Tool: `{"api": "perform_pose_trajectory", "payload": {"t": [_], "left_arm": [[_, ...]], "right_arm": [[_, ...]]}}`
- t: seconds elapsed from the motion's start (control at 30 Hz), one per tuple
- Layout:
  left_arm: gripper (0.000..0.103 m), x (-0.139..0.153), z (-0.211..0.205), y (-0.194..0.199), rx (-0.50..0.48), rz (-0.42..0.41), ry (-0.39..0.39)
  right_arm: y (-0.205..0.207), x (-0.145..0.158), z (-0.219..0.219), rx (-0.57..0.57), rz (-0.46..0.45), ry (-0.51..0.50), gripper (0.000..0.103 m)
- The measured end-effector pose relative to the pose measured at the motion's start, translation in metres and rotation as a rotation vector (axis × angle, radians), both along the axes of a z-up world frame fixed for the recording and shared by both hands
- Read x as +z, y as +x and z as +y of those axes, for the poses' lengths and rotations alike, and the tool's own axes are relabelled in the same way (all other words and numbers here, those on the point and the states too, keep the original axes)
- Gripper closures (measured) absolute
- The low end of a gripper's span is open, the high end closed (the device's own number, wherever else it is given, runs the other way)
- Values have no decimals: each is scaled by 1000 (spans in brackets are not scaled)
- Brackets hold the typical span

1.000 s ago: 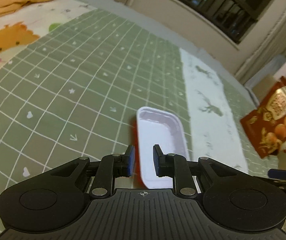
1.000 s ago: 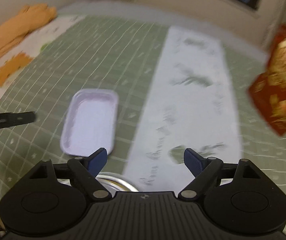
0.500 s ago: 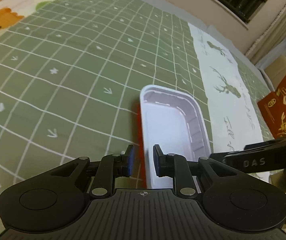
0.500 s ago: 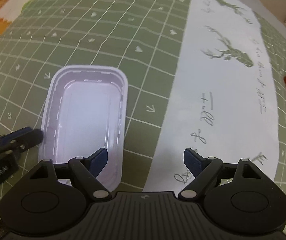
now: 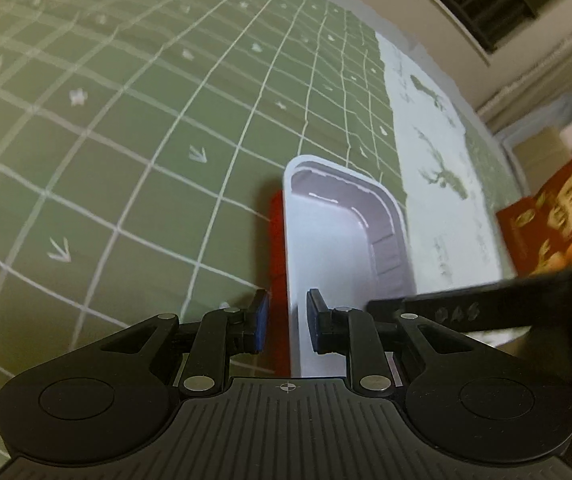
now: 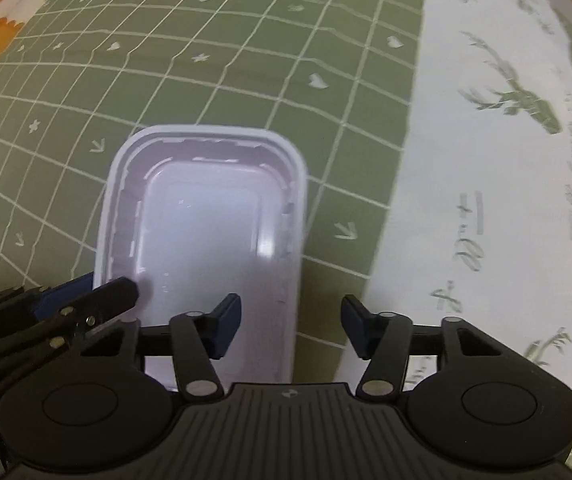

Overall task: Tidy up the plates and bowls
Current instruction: 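Release the bowl stack and grip the red tray's rim with both tools, then lift the red tray with both tools and carry it over the bowl stack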

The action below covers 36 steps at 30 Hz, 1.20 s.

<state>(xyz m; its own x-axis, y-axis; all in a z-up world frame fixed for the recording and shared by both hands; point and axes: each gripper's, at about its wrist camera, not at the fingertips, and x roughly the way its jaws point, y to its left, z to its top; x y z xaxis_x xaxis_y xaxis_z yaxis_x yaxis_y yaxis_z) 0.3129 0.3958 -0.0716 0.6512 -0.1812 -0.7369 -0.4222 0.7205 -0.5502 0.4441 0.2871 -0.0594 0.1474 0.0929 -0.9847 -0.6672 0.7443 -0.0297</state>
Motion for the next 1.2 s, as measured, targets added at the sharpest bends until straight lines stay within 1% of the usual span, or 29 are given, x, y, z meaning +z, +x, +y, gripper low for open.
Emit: {"api": "perform_pose_trajectory", "payload": {"t": [0.03, 0.07, 0.1, 0.13, 0.17, 0.23, 0.27, 0.37, 0.47, 0.57, 0.63, 0.73, 0.8, 0.87, 0.93, 1.0, 1.1, 1.17, 1.2], "left_arm": [[81, -4, 2, 0, 5, 1, -33], [81, -8, 3, 0, 5, 9, -55], [80, -10, 1, 2, 0, 16, -58], [80, -10, -1, 3, -3, 22, -50], [80, -9, -3, 3, -4, 24, -46], [80, 0, -7, -1, -14, 12, -46], [80, 9, -8, -5, -18, -12, -42], [76, 45, -13, -26, -38, -125, -46], [76, 85, -26, -56, -67, -250, -17], [77, 115, -43, -85, -109, -333, -10], [77, 131, -60, -104, -134, -367, -1], [77, 144, -90, -125, -185, -364, 31], [76, 146, -112, -139, -224, -349, 83], [76, 142, -134, -153, -261, -318, 158], [76, 131, -146, -163, -293, -289, 190], [77, 115, -152, -163, -296, -244, 177], [78, 93, -156, -155, -292, -177, 134], [78, 86, -156, -152, -298, -166, 103], [78, 86, -156, -151, -297, -170, 100]], "right_arm": [[-1, -4, 1, 6, 12, 5, 54], [-2, -7, 2, 15, 24, 5, 60], [-3, -11, 2, 25, 34, 2, 67], [-5, -13, 2, 33, 46, 3, 70], [-7, -12, 1, 36, 50, 8, 70], [-11, -3, -2, 46, 28, 26, 70], [-14, 5, -4, 47, 12, 35, 70], [-27, 37, -18, 37, -42, 75, 70], [-47, 82, -45, 10, -79, 166, 70], [-81, 124, -79, -3, -119, 243, 70], [-110, 145, -105, -4, -136, 285, 70], [-152, 163, -142, -15, -157, 337, 69], [-178, 165, -164, -22, -181, 358, 67], [-197, 162, -182, -26, -200, 379, 67], [-210, 154, -198, -25, -215, 402, 67], [-217, 138, -208, -36, -221, 408, 67], [-219, 113, -220, -85, -193, 413, 67], [-217, 101, -227, -117, -180, 425, 67], [-216, 97, -230, -130, -180, 441, 67]]}}
